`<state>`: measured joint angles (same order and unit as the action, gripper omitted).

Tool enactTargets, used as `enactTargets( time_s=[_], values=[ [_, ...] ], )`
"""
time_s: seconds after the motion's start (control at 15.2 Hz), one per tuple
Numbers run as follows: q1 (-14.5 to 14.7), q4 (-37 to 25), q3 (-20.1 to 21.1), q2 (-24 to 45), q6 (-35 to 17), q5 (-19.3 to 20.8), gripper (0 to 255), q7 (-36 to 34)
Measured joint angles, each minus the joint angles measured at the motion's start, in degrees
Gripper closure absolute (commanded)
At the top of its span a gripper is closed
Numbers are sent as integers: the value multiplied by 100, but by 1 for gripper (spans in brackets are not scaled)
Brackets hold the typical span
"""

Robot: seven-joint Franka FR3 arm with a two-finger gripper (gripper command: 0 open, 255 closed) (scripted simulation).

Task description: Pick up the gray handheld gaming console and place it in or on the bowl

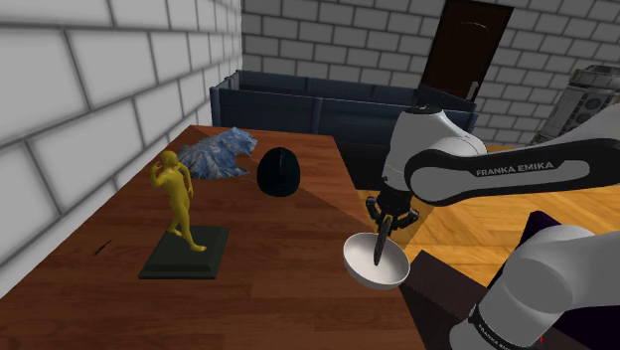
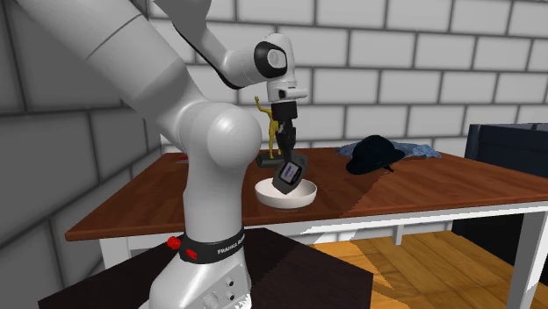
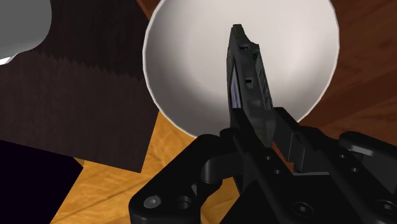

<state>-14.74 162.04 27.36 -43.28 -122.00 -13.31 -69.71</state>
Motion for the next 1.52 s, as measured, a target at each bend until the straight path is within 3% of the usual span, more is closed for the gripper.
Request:
enactTargets(
  time_s=[0.33,0.73,0.79,1.19,1.52],
  values=[
    [0,236,161,274,-503,-80,255,-63],
    [-8,257,177,314,-569,-84,255,-66],
    [-8,257,177,314,-570,-84,0,-66],
    [-8,257,177,314,-570,-85,0,-66],
    [37,-172,-20,-112,269,7,0,-46]
  ],
)
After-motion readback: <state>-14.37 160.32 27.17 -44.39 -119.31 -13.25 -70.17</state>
